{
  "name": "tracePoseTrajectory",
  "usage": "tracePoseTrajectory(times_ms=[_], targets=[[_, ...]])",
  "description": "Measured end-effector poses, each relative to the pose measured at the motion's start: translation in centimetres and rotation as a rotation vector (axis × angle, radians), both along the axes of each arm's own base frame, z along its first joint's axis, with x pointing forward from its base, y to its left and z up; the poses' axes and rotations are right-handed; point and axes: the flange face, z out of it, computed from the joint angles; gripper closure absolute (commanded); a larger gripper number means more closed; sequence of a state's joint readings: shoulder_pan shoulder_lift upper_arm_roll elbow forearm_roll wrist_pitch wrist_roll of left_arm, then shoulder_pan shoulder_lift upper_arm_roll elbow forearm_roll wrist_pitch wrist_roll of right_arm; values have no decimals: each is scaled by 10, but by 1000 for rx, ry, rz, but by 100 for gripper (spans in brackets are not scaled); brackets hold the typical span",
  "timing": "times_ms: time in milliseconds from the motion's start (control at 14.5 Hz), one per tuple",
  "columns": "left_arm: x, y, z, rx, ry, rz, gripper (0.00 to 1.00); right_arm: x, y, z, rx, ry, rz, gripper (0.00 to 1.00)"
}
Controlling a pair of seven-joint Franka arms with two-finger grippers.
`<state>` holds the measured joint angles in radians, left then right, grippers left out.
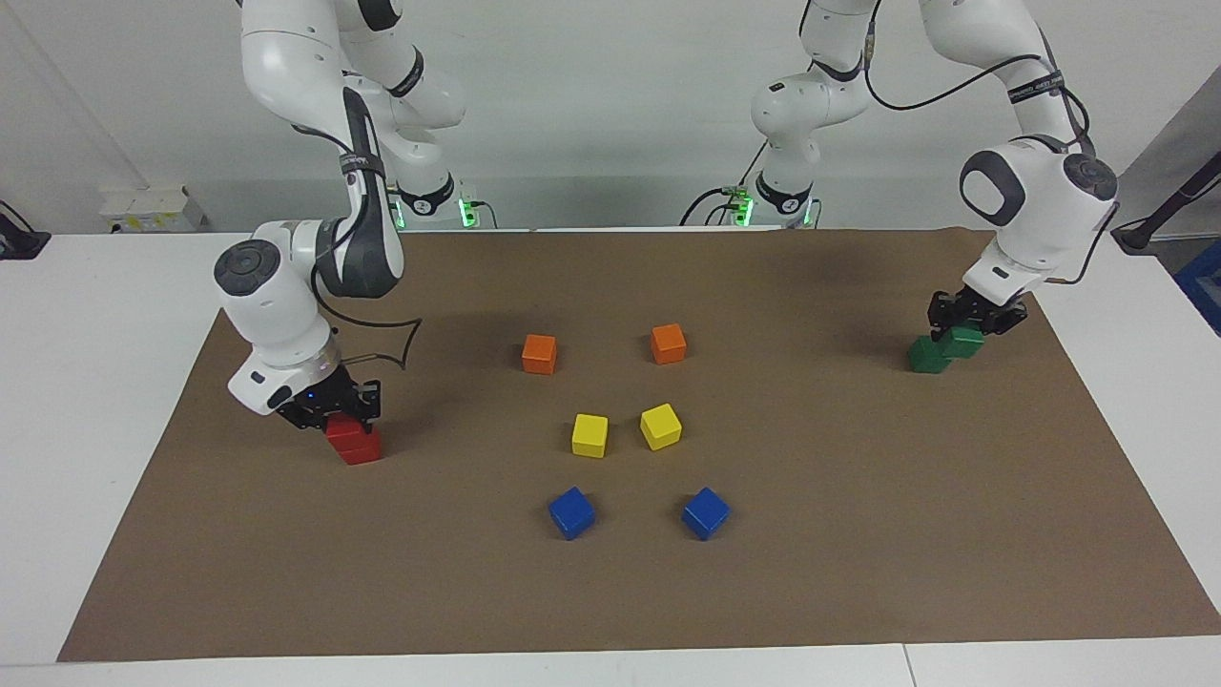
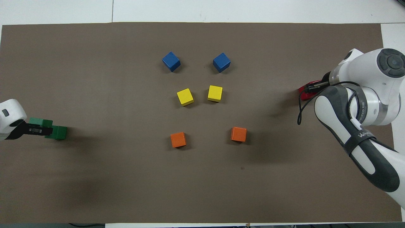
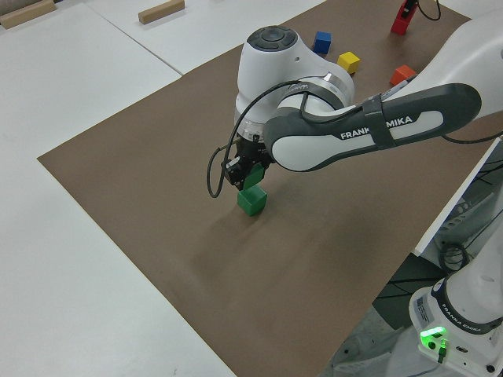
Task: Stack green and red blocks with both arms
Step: 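Lower the green cube onto the first green cube with the left gripper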
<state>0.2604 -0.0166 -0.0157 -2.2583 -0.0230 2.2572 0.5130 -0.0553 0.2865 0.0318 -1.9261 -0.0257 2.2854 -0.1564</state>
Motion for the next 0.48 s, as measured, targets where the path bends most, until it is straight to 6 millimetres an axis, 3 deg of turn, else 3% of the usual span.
tracePoseTrajectory(times_ms=[484], targets=[[-10, -3, -25, -15, 28, 9, 100, 0, 0, -1, 0, -3, 0, 100]])
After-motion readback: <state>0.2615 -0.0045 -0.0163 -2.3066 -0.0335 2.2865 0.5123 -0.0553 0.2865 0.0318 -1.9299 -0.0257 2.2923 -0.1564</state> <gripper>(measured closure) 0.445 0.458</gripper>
